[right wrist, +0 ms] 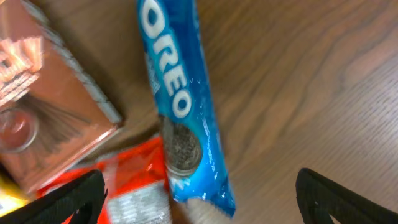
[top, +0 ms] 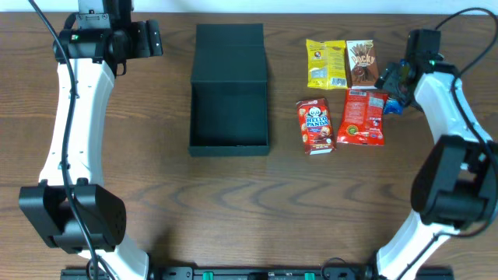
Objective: Pack container
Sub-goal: 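Grasp the blue Oreo pack with the right gripper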
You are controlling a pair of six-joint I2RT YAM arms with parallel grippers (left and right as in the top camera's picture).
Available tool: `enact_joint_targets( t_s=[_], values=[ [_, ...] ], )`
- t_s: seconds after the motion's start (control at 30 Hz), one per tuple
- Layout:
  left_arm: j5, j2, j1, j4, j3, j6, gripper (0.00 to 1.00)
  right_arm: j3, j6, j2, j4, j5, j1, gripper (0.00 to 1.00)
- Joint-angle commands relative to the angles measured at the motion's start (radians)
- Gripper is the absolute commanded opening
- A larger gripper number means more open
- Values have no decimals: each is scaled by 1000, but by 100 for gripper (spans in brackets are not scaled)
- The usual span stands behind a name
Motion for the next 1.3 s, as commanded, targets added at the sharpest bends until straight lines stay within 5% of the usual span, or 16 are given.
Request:
enact_joint_targets(
  t_s=[0.0,0.87,1.27],
  values=[
    [4,4,2,-24,-1,19,95,135,16,68,-75,84,-12,98],
    [3,4,3,-46,-1,41,95,208,16,252,-107,3,-30,99],
    [3,4,3,-44,-1,41,95,208,12,266,-72,3,-32,64]
  ],
)
